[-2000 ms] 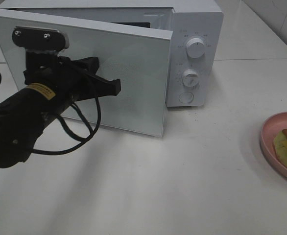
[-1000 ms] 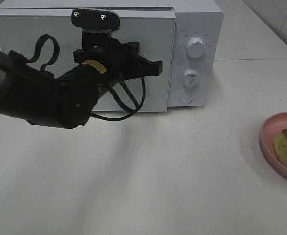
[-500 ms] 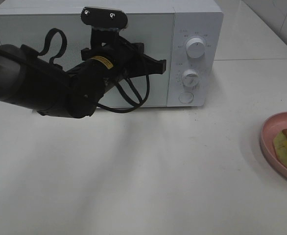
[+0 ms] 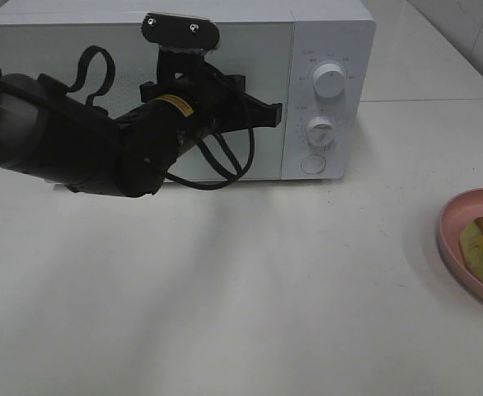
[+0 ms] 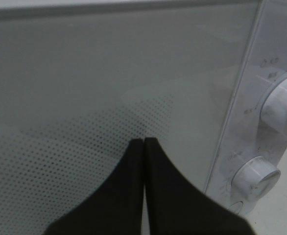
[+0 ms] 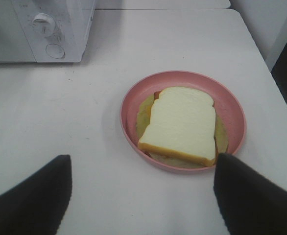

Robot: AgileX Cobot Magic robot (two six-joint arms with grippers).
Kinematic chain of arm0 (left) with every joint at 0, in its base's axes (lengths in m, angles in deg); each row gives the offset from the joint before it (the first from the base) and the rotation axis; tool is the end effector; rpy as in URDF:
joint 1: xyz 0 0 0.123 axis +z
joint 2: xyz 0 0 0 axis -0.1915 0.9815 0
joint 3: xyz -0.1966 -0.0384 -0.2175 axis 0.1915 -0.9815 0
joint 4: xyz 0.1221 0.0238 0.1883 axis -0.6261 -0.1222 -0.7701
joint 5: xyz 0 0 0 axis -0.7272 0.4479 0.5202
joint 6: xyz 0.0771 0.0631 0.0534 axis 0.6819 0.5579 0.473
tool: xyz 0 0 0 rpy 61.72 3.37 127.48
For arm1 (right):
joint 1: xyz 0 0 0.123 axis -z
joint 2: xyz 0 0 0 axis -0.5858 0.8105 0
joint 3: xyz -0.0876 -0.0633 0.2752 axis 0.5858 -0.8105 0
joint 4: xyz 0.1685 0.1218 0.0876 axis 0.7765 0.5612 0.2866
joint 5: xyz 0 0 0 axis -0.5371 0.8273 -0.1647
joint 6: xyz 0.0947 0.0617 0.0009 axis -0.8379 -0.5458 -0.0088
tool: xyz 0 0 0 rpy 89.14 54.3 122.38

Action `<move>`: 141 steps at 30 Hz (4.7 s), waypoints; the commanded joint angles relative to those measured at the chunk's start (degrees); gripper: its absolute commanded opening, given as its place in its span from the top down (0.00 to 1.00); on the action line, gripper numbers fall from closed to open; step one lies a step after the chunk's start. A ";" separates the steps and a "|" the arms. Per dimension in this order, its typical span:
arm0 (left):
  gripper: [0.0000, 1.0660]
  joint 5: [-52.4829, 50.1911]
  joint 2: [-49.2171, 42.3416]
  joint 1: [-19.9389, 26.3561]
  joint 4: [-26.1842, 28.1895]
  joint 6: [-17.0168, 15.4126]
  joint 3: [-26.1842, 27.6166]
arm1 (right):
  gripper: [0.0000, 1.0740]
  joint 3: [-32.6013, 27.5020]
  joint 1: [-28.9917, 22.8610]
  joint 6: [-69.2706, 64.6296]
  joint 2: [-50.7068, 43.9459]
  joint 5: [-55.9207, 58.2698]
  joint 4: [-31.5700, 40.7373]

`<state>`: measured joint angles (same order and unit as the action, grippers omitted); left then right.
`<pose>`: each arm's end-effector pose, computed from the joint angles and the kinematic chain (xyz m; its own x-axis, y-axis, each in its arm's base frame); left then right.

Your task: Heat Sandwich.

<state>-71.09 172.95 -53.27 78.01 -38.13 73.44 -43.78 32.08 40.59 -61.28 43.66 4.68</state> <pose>0.3485 -0.2773 0.1883 -0.1945 0.0316 -0.9804 0.4441 0.8940 -0.0593 -0.0193 -0.0102 0.2574 -0.4336 0.0058 -0.9011 0.0201 0.9998 -0.0032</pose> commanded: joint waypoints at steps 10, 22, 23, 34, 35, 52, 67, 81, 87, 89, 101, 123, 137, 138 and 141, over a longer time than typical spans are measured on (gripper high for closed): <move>1.00 -3.50 -4.01 -0.57 4.87 -0.40 -4.53 | 0.29 0.00 0.40 0.80 -1.55 -0.57 -0.11; 0.80 11.80 -12.95 -4.35 5.21 -0.46 -10.37 | 0.29 0.00 0.40 0.80 -1.55 -0.57 -0.11; 0.80 11.80 -12.95 -4.35 5.21 -0.46 -10.37 | 0.29 0.00 0.40 0.80 -1.55 -0.57 -0.11; 0.03 37.87 -18.51 -4.35 3.50 -0.23 -10.37 | 0.29 0.00 0.40 0.80 -1.55 -0.57 -0.11; 0.03 42.46 -19.25 -4.24 1.20 -0.23 -10.37 | 0.29 0.00 0.40 0.80 -1.55 -0.57 -0.11; 0.03 75.69 -32.31 11.80 -5.96 -0.40 -10.37 | 0.29 0.00 0.40 0.80 -1.55 -0.57 -0.11; 0.03 93.97 -42.40 34.55 -13.29 -0.69 -10.37 | 0.29 0.00 0.40 0.80 -1.55 -0.57 -0.11; 0.03 106.00 -52.54 48.76 -14.78 -2.92 -10.83 | 0.29 0.00 0.40 0.80 -1.55 -0.57 -0.11; 0.03 105.60 -61.31 48.76 -16.67 -3.90 -15.24 | 0.29 0.00 0.40 0.80 -1.55 -0.57 -0.11; 0.03 105.54 -63.08 48.76 -17.02 -4.18 -16.10 | 0.29 0.00 0.40 0.80 -1.55 -0.57 -0.11; 0.03 104.45 -85.77 48.76 -18.39 -5.44 -23.78 | 0.29 0.00 0.40 0.80 -1.55 -0.57 -0.11; 0.03 99.29 -110.92 48.76 -19.71 -8.42 -35.58 | 0.29 0.00 0.40 0.80 -1.55 -0.57 -0.11; 0.03 99.29 -119.86 48.41 -19.65 -8.42 -35.58 | 0.29 0.00 0.40 0.80 -1.55 -0.57 -0.11; 0.03 99.29 -119.92 48.07 -19.65 -8.42 -35.58 | 0.29 0.00 0.40 0.80 -1.55 -0.57 -0.11; 0.03 99.29 -119.92 46.18 -19.65 -8.42 -35.58 | 0.29 0.00 0.40 0.80 -1.55 -0.57 -0.11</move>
<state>29.06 54.69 -6.11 58.47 -46.16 38.03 -43.78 32.08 40.59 -61.28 43.66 4.68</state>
